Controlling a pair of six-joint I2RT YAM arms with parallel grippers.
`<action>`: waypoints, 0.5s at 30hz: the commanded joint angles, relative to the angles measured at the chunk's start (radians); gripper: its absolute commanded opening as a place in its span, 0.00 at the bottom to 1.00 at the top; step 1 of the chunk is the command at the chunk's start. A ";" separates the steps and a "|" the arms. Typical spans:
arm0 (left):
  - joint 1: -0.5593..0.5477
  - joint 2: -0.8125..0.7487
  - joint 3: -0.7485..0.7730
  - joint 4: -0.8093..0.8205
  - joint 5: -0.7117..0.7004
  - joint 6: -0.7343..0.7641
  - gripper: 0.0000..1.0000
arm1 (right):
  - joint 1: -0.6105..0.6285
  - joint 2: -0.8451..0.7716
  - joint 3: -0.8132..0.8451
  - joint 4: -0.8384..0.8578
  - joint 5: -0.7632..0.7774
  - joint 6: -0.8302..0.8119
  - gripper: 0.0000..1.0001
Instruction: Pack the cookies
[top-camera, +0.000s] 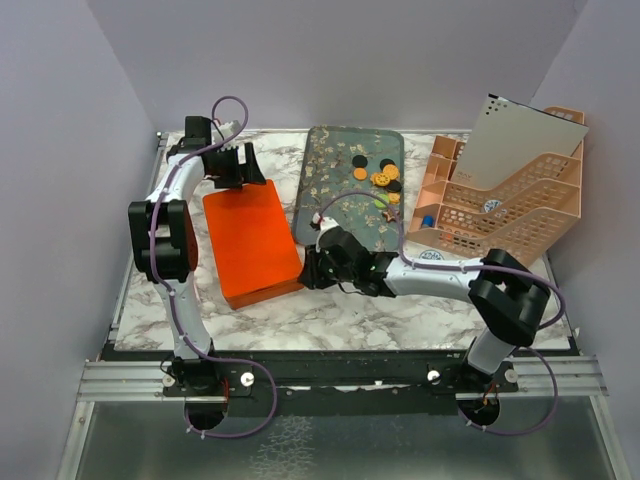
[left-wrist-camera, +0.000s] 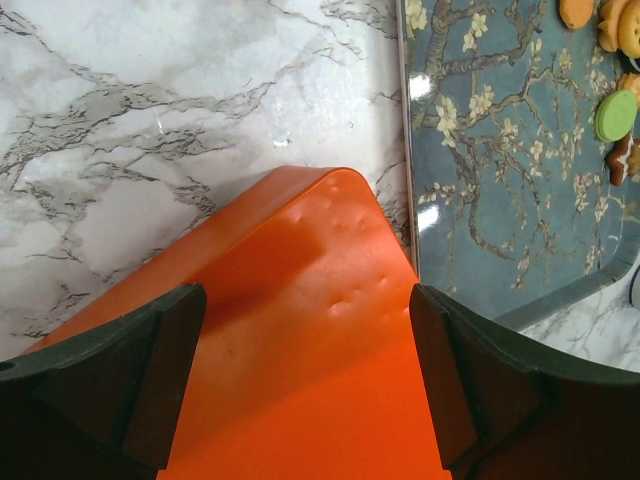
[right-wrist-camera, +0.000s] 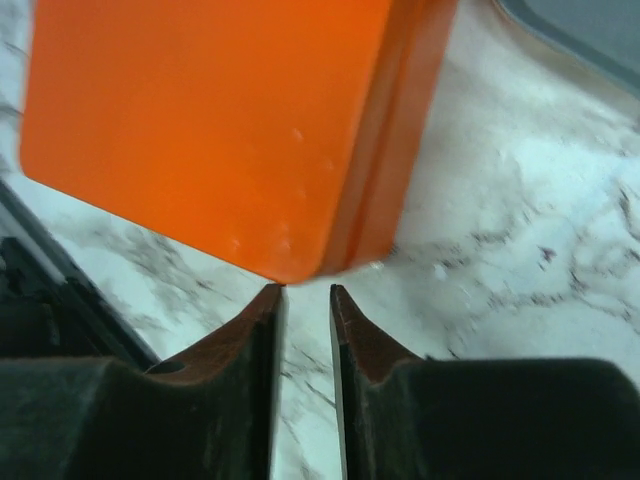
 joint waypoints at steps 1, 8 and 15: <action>-0.010 -0.015 -0.023 -0.045 -0.060 0.017 0.91 | 0.003 0.022 -0.105 -0.197 0.063 0.012 0.27; -0.012 -0.019 -0.034 -0.045 -0.158 0.039 0.92 | 0.002 -0.091 -0.139 -0.133 0.075 -0.023 0.33; -0.012 -0.065 -0.014 0.015 -0.208 0.097 0.94 | 0.003 -0.176 -0.197 -0.022 0.081 -0.020 0.45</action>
